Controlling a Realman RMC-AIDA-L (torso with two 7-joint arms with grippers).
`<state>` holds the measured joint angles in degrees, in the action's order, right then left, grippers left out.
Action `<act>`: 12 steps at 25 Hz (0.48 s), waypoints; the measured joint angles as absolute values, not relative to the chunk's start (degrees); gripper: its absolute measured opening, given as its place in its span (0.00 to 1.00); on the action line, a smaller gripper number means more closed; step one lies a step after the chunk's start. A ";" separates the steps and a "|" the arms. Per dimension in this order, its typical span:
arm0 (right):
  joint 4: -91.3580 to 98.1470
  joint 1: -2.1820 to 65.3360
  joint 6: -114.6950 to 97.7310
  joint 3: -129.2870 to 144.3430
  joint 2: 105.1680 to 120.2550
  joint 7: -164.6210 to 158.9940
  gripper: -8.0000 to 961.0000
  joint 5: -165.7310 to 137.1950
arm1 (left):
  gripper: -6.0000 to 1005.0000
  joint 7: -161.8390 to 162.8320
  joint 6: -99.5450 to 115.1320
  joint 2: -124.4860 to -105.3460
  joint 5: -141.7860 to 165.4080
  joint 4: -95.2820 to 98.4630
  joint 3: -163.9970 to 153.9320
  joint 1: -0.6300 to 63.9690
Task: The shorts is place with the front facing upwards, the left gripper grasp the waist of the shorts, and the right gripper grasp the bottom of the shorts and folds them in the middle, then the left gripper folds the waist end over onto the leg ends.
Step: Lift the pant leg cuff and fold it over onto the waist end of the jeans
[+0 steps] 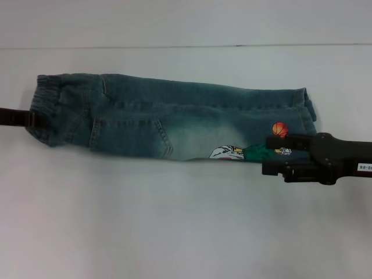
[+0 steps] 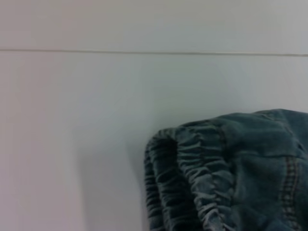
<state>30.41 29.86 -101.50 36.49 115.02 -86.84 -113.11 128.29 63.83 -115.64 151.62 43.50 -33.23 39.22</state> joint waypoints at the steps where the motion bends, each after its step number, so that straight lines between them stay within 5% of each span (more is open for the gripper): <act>1: 30.41 29.93 -101.32 37.00 115.02 -86.82 0.89 -113.11 | 0.09 128.29 64.22 -115.62 151.62 43.67 -33.22 39.30; 5: 30.41 30.22 -100.27 40.42 115.04 -86.48 0.88 -113.12 | 0.07 128.31 67.13 -115.63 151.44 45.36 -33.23 39.61; 12: 30.35 30.58 -97.23 41.89 115.59 -86.03 0.64 -113.19 | 0.07 128.73 73.72 -115.86 150.99 49.77 -33.01 40.38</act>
